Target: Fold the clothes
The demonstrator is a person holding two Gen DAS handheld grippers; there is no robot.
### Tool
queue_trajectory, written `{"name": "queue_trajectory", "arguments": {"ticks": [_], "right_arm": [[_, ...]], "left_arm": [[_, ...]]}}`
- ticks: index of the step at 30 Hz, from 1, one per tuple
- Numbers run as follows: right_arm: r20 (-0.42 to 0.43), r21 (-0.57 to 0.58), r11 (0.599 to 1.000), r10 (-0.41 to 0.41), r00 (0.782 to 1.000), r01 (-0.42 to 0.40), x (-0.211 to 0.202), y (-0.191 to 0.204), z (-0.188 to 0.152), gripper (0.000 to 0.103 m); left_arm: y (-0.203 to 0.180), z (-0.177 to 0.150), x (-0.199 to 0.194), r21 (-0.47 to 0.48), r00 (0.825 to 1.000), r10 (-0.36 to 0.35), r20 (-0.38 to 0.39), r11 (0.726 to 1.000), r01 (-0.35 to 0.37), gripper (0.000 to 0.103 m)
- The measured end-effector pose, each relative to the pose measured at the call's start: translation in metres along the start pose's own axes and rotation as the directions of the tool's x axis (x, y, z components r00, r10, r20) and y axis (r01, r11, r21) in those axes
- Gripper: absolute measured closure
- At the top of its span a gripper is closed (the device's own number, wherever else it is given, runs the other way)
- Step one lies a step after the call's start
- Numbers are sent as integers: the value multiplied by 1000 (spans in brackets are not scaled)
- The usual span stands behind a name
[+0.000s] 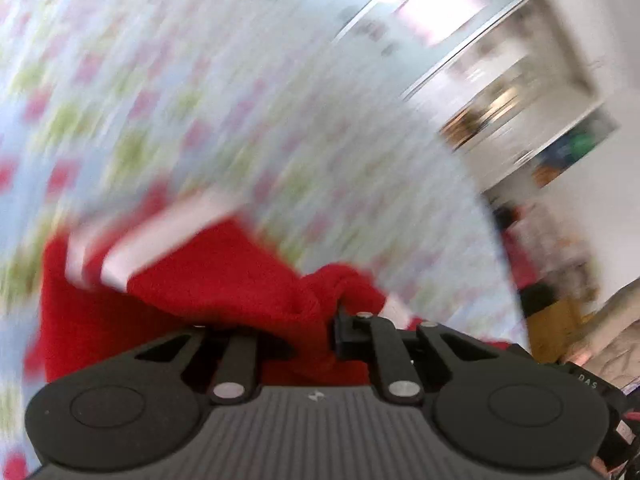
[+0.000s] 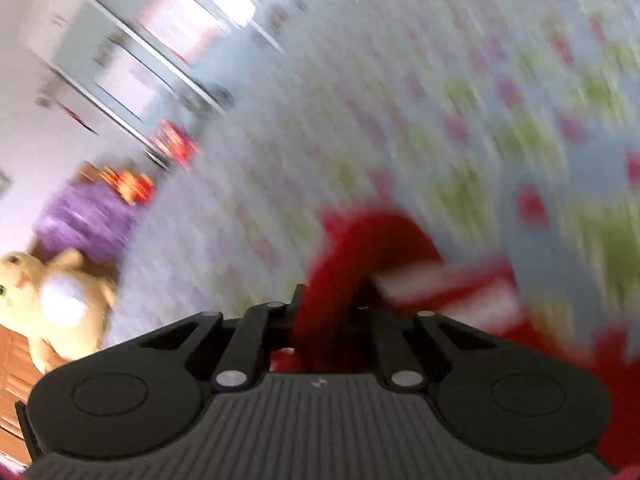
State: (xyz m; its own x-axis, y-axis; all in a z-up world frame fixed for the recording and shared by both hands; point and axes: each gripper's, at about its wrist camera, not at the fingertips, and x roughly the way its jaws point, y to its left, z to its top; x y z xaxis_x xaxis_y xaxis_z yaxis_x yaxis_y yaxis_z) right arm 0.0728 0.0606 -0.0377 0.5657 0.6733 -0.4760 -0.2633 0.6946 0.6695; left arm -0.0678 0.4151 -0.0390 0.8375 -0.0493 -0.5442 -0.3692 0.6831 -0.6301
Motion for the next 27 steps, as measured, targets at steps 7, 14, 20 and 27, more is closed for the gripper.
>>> {"name": "queue_trajectory", "arguments": {"ticks": [7, 14, 20, 27], "right_arm": [[300, -167, 969, 228, 926, -185, -71, 62, 60, 99], [52, -76, 996, -51, 997, 55, -14, 4, 12, 85], [-62, -65, 997, -54, 997, 50, -62, -47, -78, 42], [-197, -16, 999, -45, 979, 43, -112, -71, -171, 38]], "left_arm": [[-70, 61, -73, 195, 936, -231, 265, 964, 182, 82], [-18, -6, -12, 182, 990, 126, -56, 977, -114, 56], [54, -94, -68, 216, 967, 254, -20, 946, -243, 43], [95, -147, -93, 114, 967, 232, -110, 969, -219, 42]]}}
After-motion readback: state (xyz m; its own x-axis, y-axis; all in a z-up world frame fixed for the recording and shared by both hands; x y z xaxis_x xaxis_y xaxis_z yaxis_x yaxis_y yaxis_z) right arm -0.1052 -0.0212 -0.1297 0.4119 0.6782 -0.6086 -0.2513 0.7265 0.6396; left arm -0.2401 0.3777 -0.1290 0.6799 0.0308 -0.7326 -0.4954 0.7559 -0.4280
